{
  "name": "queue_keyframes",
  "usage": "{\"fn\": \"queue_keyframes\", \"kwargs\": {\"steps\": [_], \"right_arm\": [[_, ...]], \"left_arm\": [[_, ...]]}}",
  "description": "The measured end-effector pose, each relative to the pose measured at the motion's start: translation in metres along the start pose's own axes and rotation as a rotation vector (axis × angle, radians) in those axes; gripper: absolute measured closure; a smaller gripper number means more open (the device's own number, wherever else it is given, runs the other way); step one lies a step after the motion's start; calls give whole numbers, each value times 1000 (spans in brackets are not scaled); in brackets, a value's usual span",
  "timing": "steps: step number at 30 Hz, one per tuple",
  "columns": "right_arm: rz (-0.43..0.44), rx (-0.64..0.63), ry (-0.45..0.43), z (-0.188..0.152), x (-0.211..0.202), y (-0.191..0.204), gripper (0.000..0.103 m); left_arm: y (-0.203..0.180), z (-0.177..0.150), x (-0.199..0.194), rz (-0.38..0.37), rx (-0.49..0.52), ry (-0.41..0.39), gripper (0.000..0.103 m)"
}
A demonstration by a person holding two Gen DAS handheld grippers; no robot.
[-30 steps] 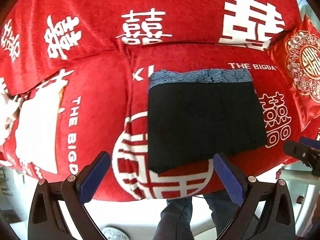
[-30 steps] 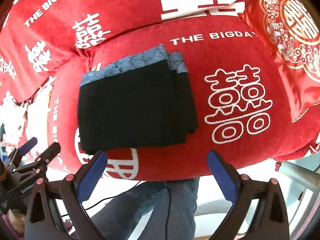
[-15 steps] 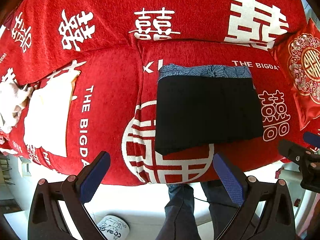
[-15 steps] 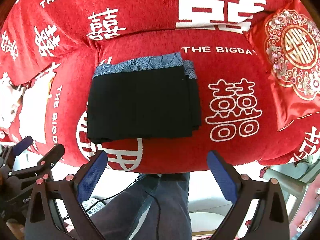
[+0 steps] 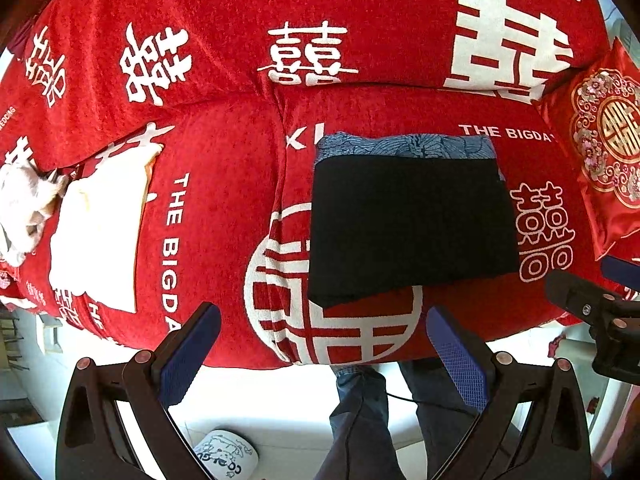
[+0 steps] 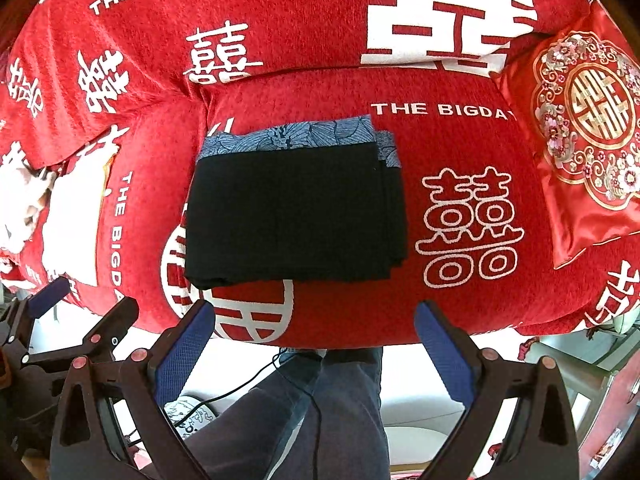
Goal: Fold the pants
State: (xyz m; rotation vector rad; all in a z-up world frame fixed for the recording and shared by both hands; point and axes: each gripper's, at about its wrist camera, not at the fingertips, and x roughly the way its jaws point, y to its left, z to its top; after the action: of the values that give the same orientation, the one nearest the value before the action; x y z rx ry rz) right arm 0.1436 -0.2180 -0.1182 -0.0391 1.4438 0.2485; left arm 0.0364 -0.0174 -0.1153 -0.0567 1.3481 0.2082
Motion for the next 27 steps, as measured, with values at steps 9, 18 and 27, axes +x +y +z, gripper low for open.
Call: {"fn": "queue_keyframes", "kwargs": {"steps": [9,18,27], "right_arm": [[-3,4,-3,-2,-2,0,3],[-4,4,-5,-4,-2,1,3],[-9,1,-8,-7,-2,3,3]], "left_arm": [[-2,0,-4,-7,16,-9,0],[-5,-3,-7,-18,24,-12,0],[-8,-7,-9,-29,33,-19,0]]}}
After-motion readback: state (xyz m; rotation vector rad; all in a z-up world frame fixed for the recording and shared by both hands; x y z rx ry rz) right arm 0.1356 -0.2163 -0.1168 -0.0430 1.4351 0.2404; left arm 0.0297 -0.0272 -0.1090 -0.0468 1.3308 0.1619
